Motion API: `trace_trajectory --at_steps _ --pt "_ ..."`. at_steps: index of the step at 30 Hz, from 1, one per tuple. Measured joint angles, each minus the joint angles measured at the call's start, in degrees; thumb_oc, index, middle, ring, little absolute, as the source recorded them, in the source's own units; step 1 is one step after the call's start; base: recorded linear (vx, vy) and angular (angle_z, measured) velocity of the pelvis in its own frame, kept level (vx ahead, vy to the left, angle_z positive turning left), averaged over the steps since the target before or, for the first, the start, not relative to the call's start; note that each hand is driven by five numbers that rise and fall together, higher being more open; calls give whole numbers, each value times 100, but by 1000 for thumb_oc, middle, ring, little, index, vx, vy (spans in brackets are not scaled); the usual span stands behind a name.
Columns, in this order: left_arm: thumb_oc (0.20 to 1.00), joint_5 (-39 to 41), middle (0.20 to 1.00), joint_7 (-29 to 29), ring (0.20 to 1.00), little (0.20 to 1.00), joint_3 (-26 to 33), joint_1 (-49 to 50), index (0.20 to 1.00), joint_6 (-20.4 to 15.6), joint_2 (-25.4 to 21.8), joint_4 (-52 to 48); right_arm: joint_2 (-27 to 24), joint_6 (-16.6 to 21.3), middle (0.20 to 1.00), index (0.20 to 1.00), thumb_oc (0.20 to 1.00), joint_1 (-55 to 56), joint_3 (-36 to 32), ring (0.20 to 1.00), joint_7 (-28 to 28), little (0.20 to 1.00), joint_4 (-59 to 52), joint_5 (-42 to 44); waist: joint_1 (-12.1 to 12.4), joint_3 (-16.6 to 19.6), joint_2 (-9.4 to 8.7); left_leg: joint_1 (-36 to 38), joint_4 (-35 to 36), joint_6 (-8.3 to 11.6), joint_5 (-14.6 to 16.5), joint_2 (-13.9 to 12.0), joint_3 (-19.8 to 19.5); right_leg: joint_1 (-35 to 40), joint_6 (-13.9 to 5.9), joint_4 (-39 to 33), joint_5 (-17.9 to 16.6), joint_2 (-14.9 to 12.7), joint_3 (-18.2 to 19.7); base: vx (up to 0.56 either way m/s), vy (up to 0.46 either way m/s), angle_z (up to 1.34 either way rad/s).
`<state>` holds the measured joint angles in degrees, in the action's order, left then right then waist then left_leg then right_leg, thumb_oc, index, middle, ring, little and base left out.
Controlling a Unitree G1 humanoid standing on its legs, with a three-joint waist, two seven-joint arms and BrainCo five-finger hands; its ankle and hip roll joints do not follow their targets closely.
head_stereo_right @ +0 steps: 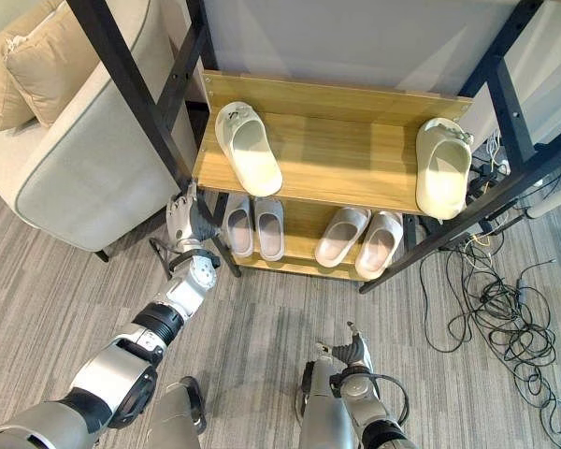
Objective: Arrange the slippers neatly on the shoe rack.
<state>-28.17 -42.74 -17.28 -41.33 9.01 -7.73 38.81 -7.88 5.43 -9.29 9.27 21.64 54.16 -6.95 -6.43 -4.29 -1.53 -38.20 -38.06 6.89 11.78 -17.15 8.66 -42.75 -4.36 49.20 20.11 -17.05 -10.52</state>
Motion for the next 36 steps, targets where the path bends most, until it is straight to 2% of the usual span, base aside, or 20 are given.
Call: trace_trajectory --at_steps 1,3,5,9,13,18,21,26,30,36 --pt "1000 57 1000 160 1000 1000 92 66 1000 -2 40 -536 8 1 1000 1000 1000 -8 -19 1000 2 1000 39 0 23 2 -7 7 3 -20 -16 15 -1 8 1 -3 0 -12 3 4 42 1" --pt "1000 57 1000 356 1000 1000 135 140 1000 -25 4 -913 20 1 1000 1000 1000 -2 -27 1000 4 1000 84 3 78 3 -10 18 0 -22 -17 18 -2 19 0 -4 0 -16 4 -10 41 1" --pt "1000 192 1000 882 1000 1000 208 731 1000 -160 -59 -2013 76 2 1000 1000 1000 26 -100 1000 5 1000 107 9 130 2 -16 47 29 -25 -20 60 4 33 1 -5 0 -55 12 -33 57 4" --pt "1000 291 1000 1504 1000 1000 -97 1268 1000 -319 -69 -2369 100 -3 1000 1000 1000 60 -129 1000 2 1000 276 63 311 3 -21 128 133 -50 -31 219 2 105 -7 -42 8 -178 23 -33 48 12" --pt "1000 456 1000 1999 1000 1000 -513 1501 1000 -342 11 -2456 121 -7 1000 1000 1000 -3 -114 1000 -3 1000 308 124 303 -17 -26 107 205 -90 -35 355 14 96 -75 -84 -24 -296 57 -32 12 10" --pt "1000 453 1000 1985 1000 1000 -490 898 1000 -373 178 -2456 110 -10 1000 1000 1000 -49 -96 1000 -7 1000 306 124 289 -109 -40 110 419 -86 -192 403 44 25 -122 -170 -84 -302 74 0 0 0" --pt "1000 760 1000 2053 1000 1000 -401 452 1000 -379 548 -2508 76 -54 1000 1000 1000 -36 -93 1000 -20 1000 265 124 236 -184 43 133 532 -93 -310 402 56 -28 -112 -182 -107 -283 70 2 2 -3" --pt "1000 1212 1000 2290 1000 1000 -516 455 1000 -385 961 -2592 60 -70 1000 1000 1000 -92 -77 1000 -30 1000 180 124 125 -244 86 342 628 -99 -328 334 210 0 -102 -226 -111 -180 191 18 -5 -18" --pt "1000 1324 1000 2284 1000 1000 -577 390 1000 -449 970 -2576 -6 -102 1000 1000 1000 -108 -62 1000 -87 1000 183 121 32 -271 117 536 832 -114 -393 318 329 32 -87 -286 -115 -114 279 10 -12 -12" --pt "1000 1326 1000 2121 1000 1000 -461 -144 1000 -445 960 -2558 -98 -193 1000 1000 1000 -225 -67 1000 -121 1000 191 123 43 -282 141 558 1143 -126 -551 343 359 -46 -7 -393 -177 -70 274 0 0 0"
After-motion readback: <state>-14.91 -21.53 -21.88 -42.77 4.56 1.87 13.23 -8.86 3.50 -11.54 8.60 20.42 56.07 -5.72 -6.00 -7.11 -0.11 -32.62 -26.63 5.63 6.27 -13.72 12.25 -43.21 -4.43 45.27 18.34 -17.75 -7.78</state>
